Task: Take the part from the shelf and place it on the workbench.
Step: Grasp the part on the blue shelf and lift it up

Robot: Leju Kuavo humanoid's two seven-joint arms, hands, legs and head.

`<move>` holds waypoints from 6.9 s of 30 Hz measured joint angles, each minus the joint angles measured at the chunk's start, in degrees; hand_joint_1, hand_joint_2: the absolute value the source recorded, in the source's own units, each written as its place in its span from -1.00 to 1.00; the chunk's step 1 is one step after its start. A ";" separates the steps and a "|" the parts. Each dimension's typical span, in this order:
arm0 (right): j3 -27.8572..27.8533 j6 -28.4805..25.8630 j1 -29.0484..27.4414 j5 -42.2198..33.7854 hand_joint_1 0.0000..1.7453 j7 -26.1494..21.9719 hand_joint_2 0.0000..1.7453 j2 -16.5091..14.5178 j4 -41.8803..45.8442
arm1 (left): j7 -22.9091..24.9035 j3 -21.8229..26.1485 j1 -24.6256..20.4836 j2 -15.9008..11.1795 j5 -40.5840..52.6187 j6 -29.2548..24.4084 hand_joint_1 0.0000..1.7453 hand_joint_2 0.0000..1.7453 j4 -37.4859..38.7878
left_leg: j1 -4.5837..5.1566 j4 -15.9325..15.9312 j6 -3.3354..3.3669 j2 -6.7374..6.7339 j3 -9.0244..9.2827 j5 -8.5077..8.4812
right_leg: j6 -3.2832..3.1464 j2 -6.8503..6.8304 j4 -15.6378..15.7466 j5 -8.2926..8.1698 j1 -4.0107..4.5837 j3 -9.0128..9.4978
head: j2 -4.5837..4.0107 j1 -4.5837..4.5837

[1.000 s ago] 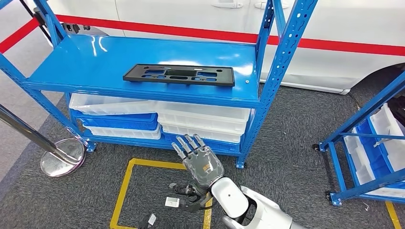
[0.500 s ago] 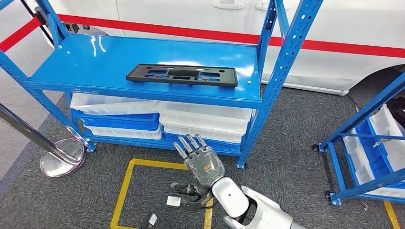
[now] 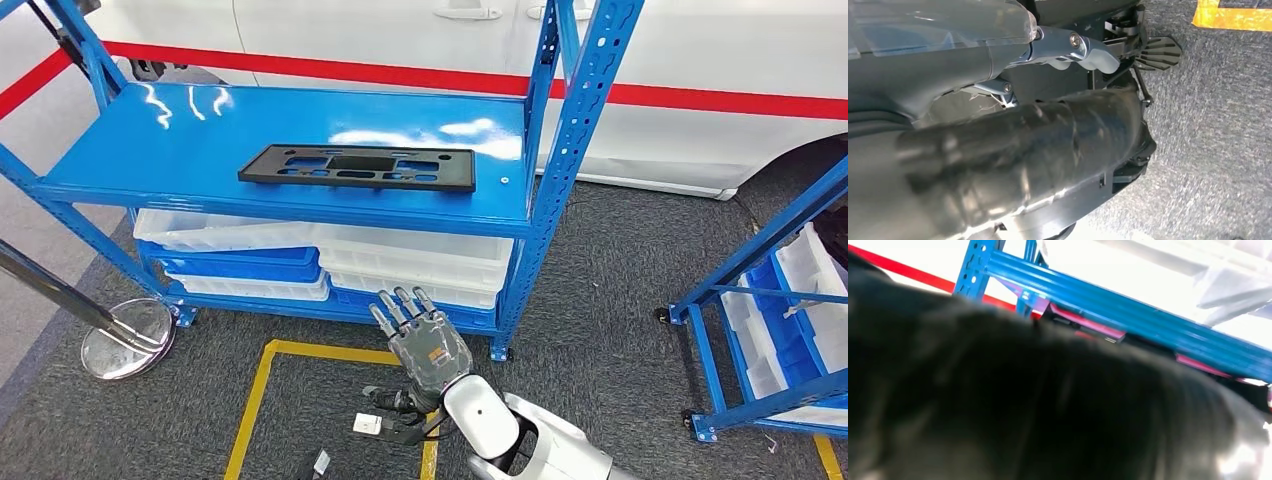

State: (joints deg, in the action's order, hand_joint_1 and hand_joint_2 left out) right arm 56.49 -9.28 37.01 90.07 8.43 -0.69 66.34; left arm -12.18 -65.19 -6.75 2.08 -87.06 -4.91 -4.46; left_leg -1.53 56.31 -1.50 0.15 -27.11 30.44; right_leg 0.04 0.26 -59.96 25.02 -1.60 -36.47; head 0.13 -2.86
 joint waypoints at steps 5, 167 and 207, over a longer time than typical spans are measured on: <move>1.43 0.54 0.66 0.02 -1.00 -0.15 -1.00 -0.79 -0.28 | 0.09 -0.32 -0.77 -0.04 -0.03 -0.05 -1.00 -1.00 0.00 | 0.22 14.78 -0.37 -0.05 -8.23 4.46 | -1.76 -0.23 0.63 2.00 0.38 2.77 | 0.00 -0.30; 0.57 14.82 15.84 -0.04 -1.00 -0.91 -1.00 -13.86 -18.03 | 2.86 -7.86 -2.62 1.44 -0.24 -1.89 -1.00 -1.00 0.20 | 0.88 1.68 1.82 -0.04 -5.70 -4.03 | 0.69 -0.68 0.90 -1.80 -0.15 0.17 | 0.00 -1.61; 1.21 14.20 16.23 -0.02 -1.00 1.04 -1.00 -13.15 -21.95 | 3.59 -8.54 -1.93 2.17 -0.22 -0.40 -1.00 -1.00 0.17 | 0.79 0.35 2.98 0.03 -0.08 -0.89 | 0.46 -0.25 -13.63 7.14 0.89 -5.97 | 0.00 -1.23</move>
State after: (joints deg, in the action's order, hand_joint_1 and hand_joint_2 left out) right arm 57.70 4.92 53.24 90.05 9.46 -13.84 44.39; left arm -8.58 -73.73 -8.68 4.26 -87.27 -5.31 -4.28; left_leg -0.74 56.65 1.48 0.18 -27.18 29.56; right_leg 0.50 0.01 -73.59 32.16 -0.71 -42.44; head 0.13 -4.10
